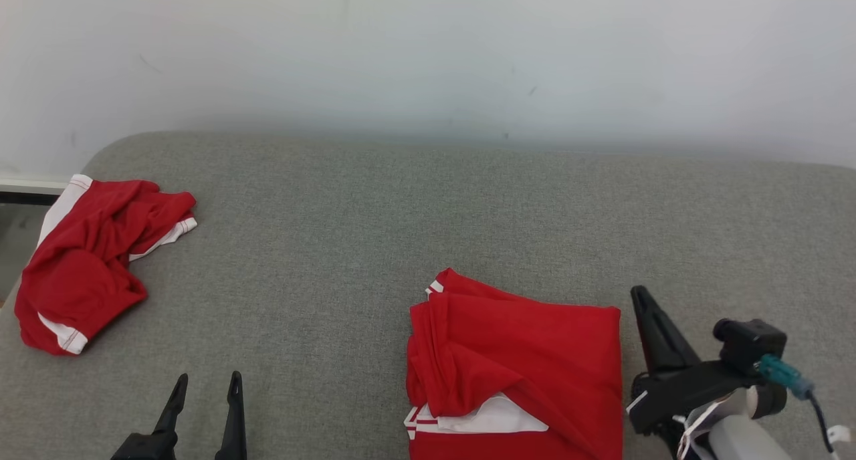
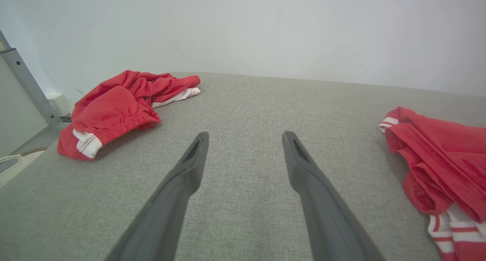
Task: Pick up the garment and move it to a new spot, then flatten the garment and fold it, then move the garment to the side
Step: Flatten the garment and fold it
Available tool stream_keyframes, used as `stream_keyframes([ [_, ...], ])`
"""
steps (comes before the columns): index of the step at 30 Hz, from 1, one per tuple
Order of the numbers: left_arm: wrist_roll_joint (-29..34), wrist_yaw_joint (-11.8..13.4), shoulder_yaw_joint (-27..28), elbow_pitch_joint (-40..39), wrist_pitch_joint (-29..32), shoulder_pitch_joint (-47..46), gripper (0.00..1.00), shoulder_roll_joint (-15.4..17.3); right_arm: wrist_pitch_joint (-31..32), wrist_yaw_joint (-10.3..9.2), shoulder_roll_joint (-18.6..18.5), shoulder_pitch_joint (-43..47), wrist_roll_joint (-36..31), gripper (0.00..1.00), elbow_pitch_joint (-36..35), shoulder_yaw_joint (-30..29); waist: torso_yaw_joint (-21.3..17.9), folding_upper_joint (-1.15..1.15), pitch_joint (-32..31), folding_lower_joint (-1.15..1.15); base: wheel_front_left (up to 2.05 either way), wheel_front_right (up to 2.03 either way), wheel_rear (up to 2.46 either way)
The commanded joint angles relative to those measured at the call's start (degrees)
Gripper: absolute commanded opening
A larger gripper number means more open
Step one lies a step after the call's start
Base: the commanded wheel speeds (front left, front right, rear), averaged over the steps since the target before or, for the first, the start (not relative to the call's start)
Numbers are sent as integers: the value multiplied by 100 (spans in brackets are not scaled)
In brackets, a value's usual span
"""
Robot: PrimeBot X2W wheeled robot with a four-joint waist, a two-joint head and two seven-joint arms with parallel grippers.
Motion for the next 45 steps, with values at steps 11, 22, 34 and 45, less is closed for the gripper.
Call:
stream_keyframes([
  [11, 180, -83, -40, 72, -16, 10, 100, 33, -3, -14, 563, 368, -811, 0, 465, 552, 105, 0, -160, 0, 0, 0, 0],
  [22, 171, -138, -60, 142, -16, -71, 100, 46, -3, -14, 1064, 215, -852, 0, 1121, 1368, 301, 0, -190, 0, 0, 0, 0],
  [34, 171, -188, -88, 228, -16, -168, 100, 103, -3, -14, 1266, -138, -376, 0, 1558, 2188, 485, 0, -196, 0, 0, 0, 0],
  [45, 169, -187, 23, 181, -16, 9, 100, 52, -3, -14, 998, -38, -521, 87, 754, 1157, 187, 0, -243, 0, 0, 0, 0],
])
